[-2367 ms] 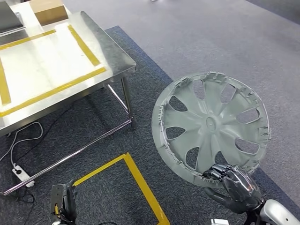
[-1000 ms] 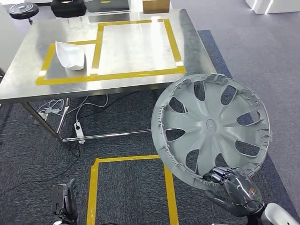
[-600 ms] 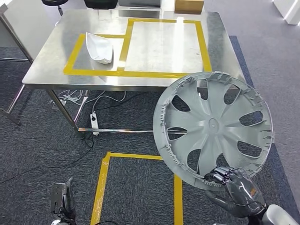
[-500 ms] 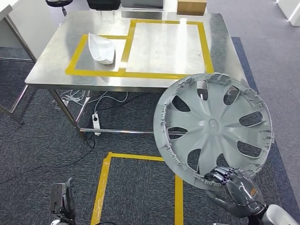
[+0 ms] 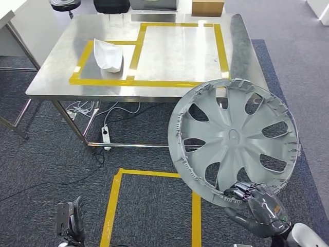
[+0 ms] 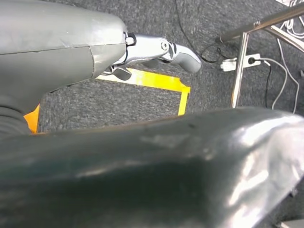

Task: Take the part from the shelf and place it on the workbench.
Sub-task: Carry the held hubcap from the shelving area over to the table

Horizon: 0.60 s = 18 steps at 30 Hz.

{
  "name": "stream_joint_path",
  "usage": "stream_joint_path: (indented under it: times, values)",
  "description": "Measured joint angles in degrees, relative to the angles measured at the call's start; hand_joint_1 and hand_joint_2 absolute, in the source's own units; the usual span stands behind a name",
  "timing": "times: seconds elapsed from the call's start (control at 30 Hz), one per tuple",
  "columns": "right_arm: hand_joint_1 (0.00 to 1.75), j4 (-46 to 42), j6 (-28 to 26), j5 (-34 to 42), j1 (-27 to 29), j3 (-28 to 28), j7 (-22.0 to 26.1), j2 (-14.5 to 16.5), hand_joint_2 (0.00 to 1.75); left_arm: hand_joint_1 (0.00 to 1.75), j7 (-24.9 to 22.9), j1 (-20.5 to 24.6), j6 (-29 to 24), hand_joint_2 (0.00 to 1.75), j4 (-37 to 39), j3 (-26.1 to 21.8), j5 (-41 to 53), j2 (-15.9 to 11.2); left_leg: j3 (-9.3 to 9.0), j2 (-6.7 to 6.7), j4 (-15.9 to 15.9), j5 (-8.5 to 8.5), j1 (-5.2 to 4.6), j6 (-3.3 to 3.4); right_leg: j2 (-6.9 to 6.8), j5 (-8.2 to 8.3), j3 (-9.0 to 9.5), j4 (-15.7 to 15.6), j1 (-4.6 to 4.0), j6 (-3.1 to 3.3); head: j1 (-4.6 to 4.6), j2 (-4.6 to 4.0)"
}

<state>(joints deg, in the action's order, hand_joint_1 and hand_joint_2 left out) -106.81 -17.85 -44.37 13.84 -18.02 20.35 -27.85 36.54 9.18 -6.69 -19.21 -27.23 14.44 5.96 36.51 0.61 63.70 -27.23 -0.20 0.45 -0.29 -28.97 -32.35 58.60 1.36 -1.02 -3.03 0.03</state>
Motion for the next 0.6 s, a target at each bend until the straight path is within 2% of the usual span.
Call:
stream_joint_path:
  times: [0.03,0.07,0.13,0.2,0.23,0.33,0.37,0.4,0.43,0.47,0.5,0.53,0.6]
  values:
    - [1.75,0.01,-0.01,0.0,-0.02,0.01,0.02,0.0,1.75,0.0,-0.01,0.07,0.05,0.0,0.01,0.01,-0.02,-0.02,-1.23,-0.07,-2.64,0.63,-0.11,0.22,0.0,-0.08,-0.02,0.02,-0.08,-0.22,0.01,0.0]
    - [1.75,0.01,-0.02,-0.01,-0.04,0.01,0.06,0.0,1.75,0.0,-0.02,0.12,0.09,0.0,0.01,0.01,-0.04,-0.02,-1.78,-0.1,-3.96,0.61,-0.24,0.38,0.0,-0.11,-0.1,0.01,-0.14,-0.49,0.04,0.0]
    - [1.75,0.01,-0.03,-0.02,-0.07,0.0,0.16,0.0,1.75,0.0,-0.03,0.12,0.13,0.0,0.01,0.01,-0.08,-0.01,-1.9,-0.06,-4.52,0.32,-0.3,0.73,-0.04,-0.1,-0.18,-0.21,-0.15,-1.14,0.06,0.0]
    - [1.75,0.0,-0.03,-0.01,-0.1,0.02,0.21,0.0,1.75,0.0,-0.04,0.11,0.13,0.0,0.0,0.0,-0.11,0.06,-2.21,-0.01,-5.07,0.49,-0.09,1.33,-0.01,-0.94,-0.73,0.7,-0.09,-1.69,0.12,0.01]
    - [1.75,0.01,-0.03,0.0,-0.13,0.04,0.21,0.0,1.75,0.0,-0.04,0.16,0.13,0.0,-0.01,-0.01,-0.11,0.07,-2.4,0.0,-5.32,0.56,0.02,1.65,0.04,-2.11,-1.76,2.73,-0.08,-1.85,0.18,0.0]
    - [1.75,0.03,-0.03,0.01,-0.14,0.01,0.27,0.0,1.75,0.0,-0.04,0.17,0.16,0.0,0.0,-0.02,-0.15,0.08,-2.56,0.0,-5.36,0.36,-0.16,2.26,0.13,-6.4,-7.28,13.09,-0.08,-2.11,0.25,-0.01]
    - [1.75,0.04,-0.03,0.01,-0.11,-0.02,0.3,0.0,1.75,0.0,-0.04,0.12,0.17,0.0,0.01,-0.02,-0.15,0.11,-2.64,0.01,-5.34,0.26,-0.25,2.33,0.13,-6.49,-8.46,14.92,-0.08,-2.18,0.24,-0.01]
    - [1.75,0.05,-0.03,0.0,-0.1,-0.03,0.32,0.0,1.75,0.0,-0.04,0.09,0.19,0.0,0.01,-0.02,-0.15,0.13,-2.77,0.05,-5.31,0.14,-0.31,2.35,0.13,-5.48,-8.64,14.7,-0.08,-2.19,0.23,0.0]
    - [1.75,0.06,-0.02,0.0,-0.1,-0.04,0.33,0.0,1.75,0.0,-0.04,0.08,0.19,0.0,0.01,-0.02,-0.15,0.14,-2.98,0.11,-5.26,-0.03,-0.33,2.31,0.13,-3.5,-7.68,12.29,-0.07,-2.14,0.25,0.0]
    - [1.75,0.07,-0.02,0.01,-0.1,-0.03,0.32,0.0,1.75,0.0,-0.04,0.08,0.2,0.0,0.01,-0.02,-0.15,0.14,-3.23,0.17,-5.2,-0.25,-0.34,2.2,0.13,-1.29,-5.99,8.43,-0.06,-2.08,0.25,0.0]
    - [1.75,0.08,-0.01,0.01,-0.14,-0.04,0.32,0.01,1.75,0.0,-0.04,0.09,0.2,0.0,0.01,-0.03,-0.15,0.14,-3.39,0.23,-5.1,-0.48,-0.45,2.01,0.16,0.19,-4.18,4.86,-0.11,-1.99,0.25,0.0]
    - [1.75,0.09,-0.02,0.01,-0.19,-0.03,0.34,0.01,1.75,0.0,-0.04,0.12,0.2,0.0,0.01,-0.03,-0.15,0.14,-3.42,0.28,-4.95,-0.67,-0.55,1.79,0.22,0.98,-2.74,2.12,-0.15,-1.79,0.23,0.0]
    - [1.75,0.12,-0.03,0.01,-0.17,-0.02,0.36,0.02,1.75,0.0,-0.05,0.14,0.21,0.0,0.0,-0.03,-0.15,0.13,-3.28,0.34,-4.81,-0.79,-0.68,1.36,0.36,0.75,-1.6,0.34,-0.34,-1.38,0.15,0.01]
